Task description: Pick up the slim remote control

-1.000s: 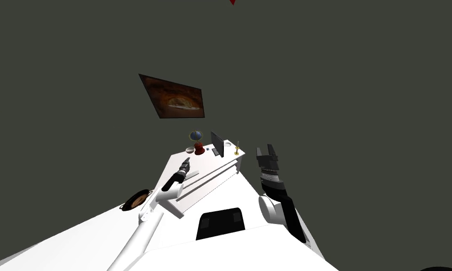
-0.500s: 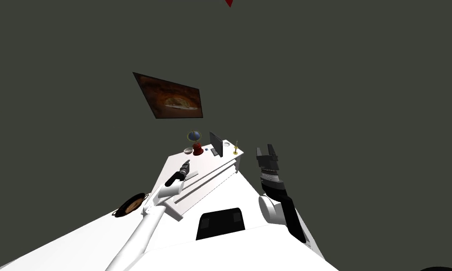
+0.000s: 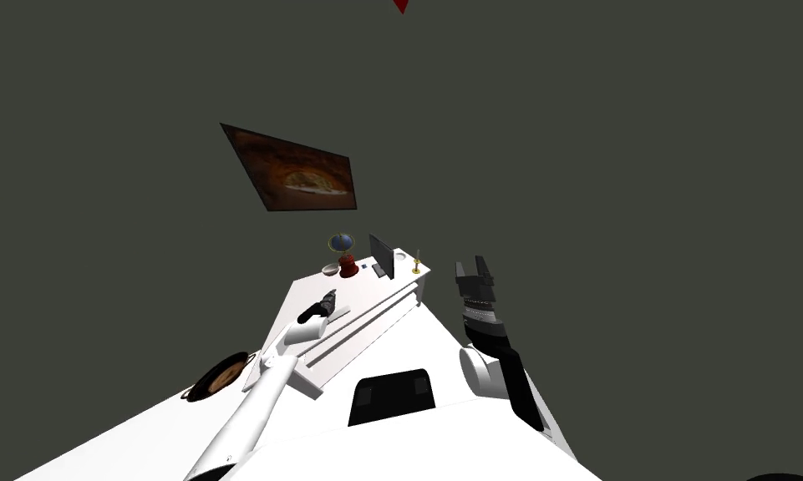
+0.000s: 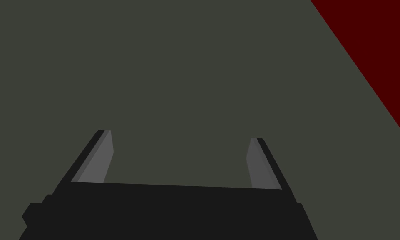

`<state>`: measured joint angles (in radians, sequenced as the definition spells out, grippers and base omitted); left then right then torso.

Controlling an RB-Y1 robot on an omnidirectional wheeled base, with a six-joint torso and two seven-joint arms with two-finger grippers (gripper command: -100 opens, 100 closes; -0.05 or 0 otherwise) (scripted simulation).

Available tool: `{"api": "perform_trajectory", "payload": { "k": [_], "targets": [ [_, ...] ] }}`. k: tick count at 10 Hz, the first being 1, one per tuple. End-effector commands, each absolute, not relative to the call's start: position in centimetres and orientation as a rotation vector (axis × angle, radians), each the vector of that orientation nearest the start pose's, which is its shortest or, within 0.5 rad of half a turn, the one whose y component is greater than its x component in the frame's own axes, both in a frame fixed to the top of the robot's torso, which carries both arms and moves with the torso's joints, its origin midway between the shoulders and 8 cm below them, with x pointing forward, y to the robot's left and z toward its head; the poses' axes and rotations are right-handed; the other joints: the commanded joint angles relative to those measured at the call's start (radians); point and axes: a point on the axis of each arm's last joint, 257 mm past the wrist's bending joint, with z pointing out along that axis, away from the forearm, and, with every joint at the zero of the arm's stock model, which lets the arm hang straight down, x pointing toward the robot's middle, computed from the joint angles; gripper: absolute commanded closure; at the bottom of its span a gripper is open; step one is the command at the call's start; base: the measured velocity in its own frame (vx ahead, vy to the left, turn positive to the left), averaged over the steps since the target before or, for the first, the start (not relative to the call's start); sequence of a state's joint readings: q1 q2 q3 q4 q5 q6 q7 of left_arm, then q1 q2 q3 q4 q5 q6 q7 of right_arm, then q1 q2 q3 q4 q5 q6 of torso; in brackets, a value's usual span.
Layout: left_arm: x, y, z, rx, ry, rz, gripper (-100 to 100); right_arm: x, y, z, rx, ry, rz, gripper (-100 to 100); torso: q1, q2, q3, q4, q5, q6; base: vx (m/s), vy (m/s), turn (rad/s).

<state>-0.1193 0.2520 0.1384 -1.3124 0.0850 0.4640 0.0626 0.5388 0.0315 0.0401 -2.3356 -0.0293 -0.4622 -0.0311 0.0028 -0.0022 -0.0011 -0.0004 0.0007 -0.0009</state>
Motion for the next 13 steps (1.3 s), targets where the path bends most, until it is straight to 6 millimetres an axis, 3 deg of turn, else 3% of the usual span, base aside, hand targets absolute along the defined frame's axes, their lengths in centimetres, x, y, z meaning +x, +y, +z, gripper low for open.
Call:
{"api": "perform_trajectory", "payload": {
  "k": [1,2,3,7,13],
  "targets": [
    [51.7,39.2,-39.1,-1.717,1.500,-0.658,-100,33.7,-27.7,3.0,0.729,0.568,1.371,0,0.000,0.000,0.000,0.000,0.000,0.000,0.011,0.031,-0.053],
    [51.7,39.2,-39.1,-1.717,1.500,-0.658,-100,33.7,-27.7,3.0,0.729,0.568,1.371,0,0.000,0.000,0.000,0.000,0.000,0.000,0.006,0.014,0.002],
    [51.3,39.7,-40.5,-1.776,1.515,-0.619,-100,33.7,-27.7,3.0,0.729,0.568,1.371,0,-0.001,0.000,0.000,0.000,0.000,0.000,0.014,0.020,-0.082],
    [50.1,40.6,-43.0,-1.910,1.545,-0.534,-100,33.7,-27.7,3.0,0.729,0.568,1.371,0,0.000,-0.001,0.000,0.000,0.000,0.000,0.022,0.031,-0.059],
    [46.6,41.2,-47.4,-2.140,1.583,-0.387,-100,33.7,-27.7,3.0,0.729,0.568,1.371,0,-0.001,-0.001,-0.001,0.000,0.000,0.000,0.028,0.026,-0.051]
  ]
}}
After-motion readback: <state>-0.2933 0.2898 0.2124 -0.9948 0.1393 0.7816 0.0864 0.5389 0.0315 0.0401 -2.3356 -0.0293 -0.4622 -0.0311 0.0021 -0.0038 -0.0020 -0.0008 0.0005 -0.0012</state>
